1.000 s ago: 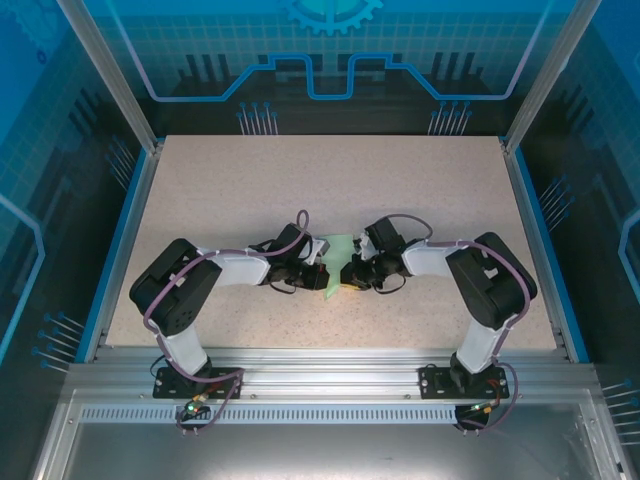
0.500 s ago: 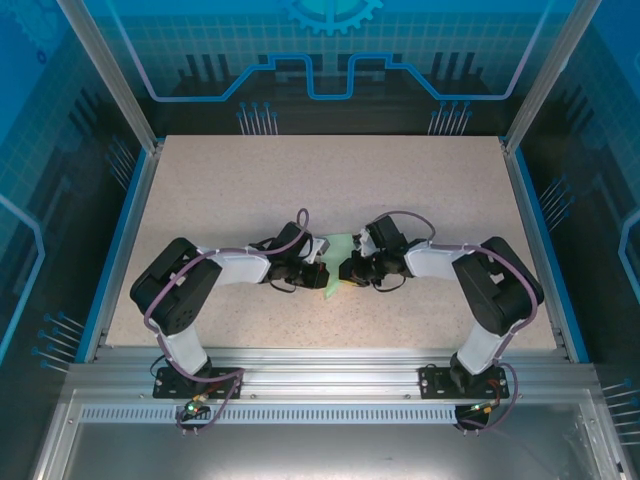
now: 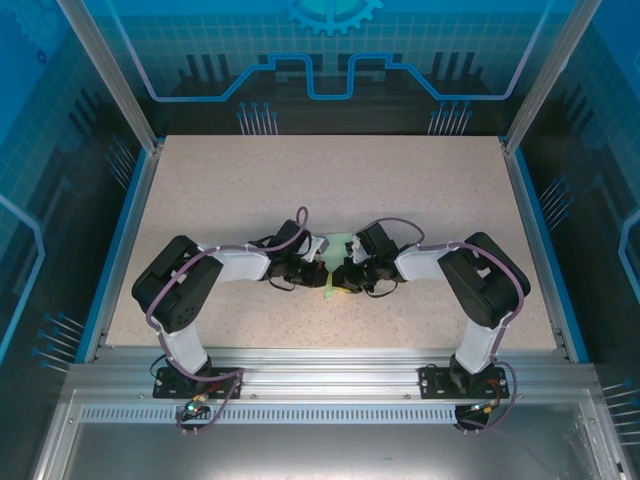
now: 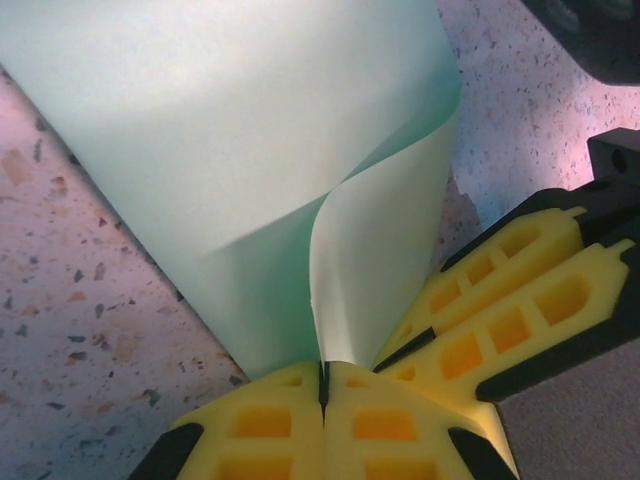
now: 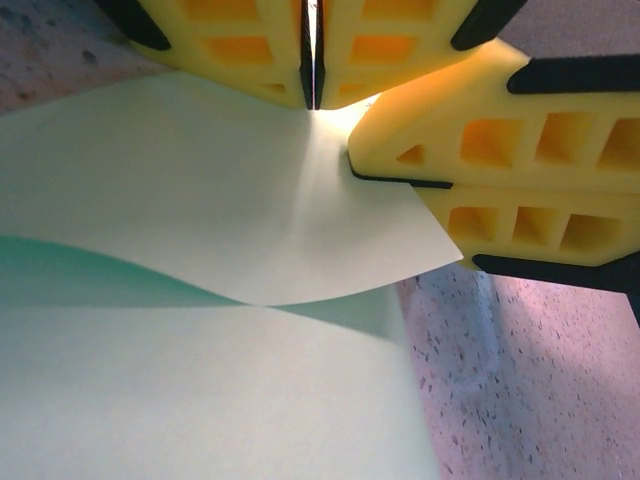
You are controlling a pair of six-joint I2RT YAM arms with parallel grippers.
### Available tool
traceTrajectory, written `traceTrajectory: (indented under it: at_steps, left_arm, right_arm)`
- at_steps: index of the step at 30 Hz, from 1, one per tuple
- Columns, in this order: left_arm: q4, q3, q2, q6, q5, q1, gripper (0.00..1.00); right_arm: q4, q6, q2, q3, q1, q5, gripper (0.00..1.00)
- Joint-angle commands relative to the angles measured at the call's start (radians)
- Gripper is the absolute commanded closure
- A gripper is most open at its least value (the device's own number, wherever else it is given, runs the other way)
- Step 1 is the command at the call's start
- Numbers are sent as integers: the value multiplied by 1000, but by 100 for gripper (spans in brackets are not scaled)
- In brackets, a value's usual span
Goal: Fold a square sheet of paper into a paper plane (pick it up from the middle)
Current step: Third fold the triangle at the center of the table.
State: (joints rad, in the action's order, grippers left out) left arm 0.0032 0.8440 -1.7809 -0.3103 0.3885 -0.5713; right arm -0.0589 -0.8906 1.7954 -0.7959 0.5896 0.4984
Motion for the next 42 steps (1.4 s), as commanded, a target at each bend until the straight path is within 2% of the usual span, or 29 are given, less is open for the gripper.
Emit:
traceTrajectory:
  at_steps: [1,8,17,21,32,42]
  left_arm:
    - [-34,22,-19,33,20,13,100]
    - [-35,16,-28,44,23,15,100]
    - [-28,12,-30,41,28,18,99]
    - [-17,11,-36,33,31,19,99]
    - [-9,5,-34,31,36,23,100]
    - [12,9,-52,17,64,33,100]
  right_arm:
    - [-5,-10,-24,27,16,-9,87]
    - [2,-22,-116,41,47,-14,86]
    - [-120,-103,-10,75,80,-49,88]
    - [-120,-99,-4,88,82,-68,89]
    - [-131,-100,-152,124,111,-93,87]
    - [-190,-134,-19,102,150,-124,89]
